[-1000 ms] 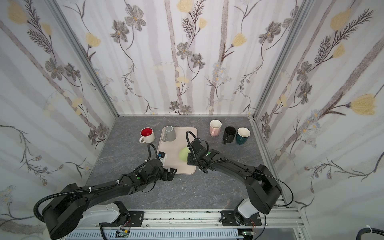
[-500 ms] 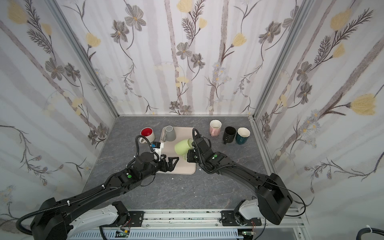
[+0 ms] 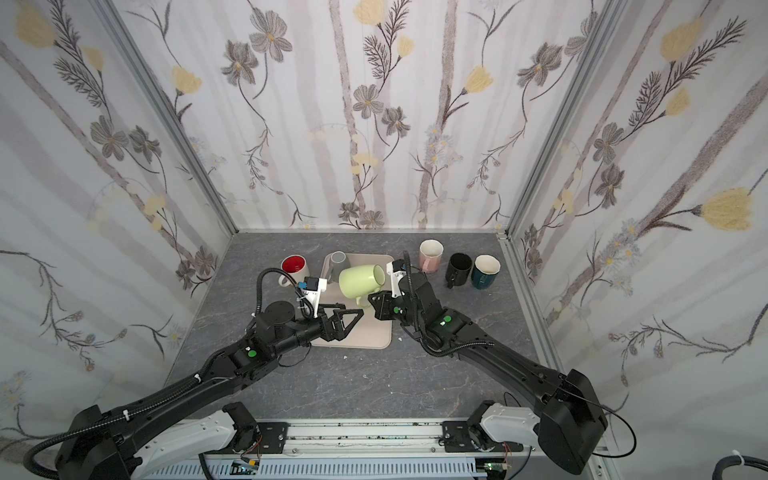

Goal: Turn the mug right side up
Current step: 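Move the left gripper to the raised green mug held by the right gripper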

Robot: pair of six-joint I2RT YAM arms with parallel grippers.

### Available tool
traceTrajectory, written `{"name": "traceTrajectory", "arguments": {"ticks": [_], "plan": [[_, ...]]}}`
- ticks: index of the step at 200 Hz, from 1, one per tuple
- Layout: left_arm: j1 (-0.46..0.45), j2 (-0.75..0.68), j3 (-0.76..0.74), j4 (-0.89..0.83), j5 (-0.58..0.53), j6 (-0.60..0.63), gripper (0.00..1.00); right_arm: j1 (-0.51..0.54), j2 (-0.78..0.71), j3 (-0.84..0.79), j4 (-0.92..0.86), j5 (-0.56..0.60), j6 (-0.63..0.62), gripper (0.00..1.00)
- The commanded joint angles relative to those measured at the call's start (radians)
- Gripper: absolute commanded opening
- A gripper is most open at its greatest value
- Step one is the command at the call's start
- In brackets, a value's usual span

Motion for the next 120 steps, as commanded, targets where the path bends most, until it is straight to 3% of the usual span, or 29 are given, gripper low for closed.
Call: {"name": "traceTrajectory", "arguments": {"ticks": [1,18,54,120], "plan": [[0.006,0.024,0.034,0.083,0.087,-0.025,0.99,0.0,-0.025,-0.008,0.176,-0.046,0.003,0.0],[0.012,0.045,0.053,0.092,0.109,-0.031,0.97,-0.003,-0.042,-0.02,0.201,-0.058,0.013,0.0],[0.023,0.057,0.031,0.185,0.112,-0.03,0.83,-0.008,-0.087,-0.06,0.257,-0.07,0.039,0.0],[0.054,0.094,0.033,0.207,0.104,-0.02,0.78,-0.009,-0.11,-0.109,0.326,-0.103,0.076,0.0]]}}
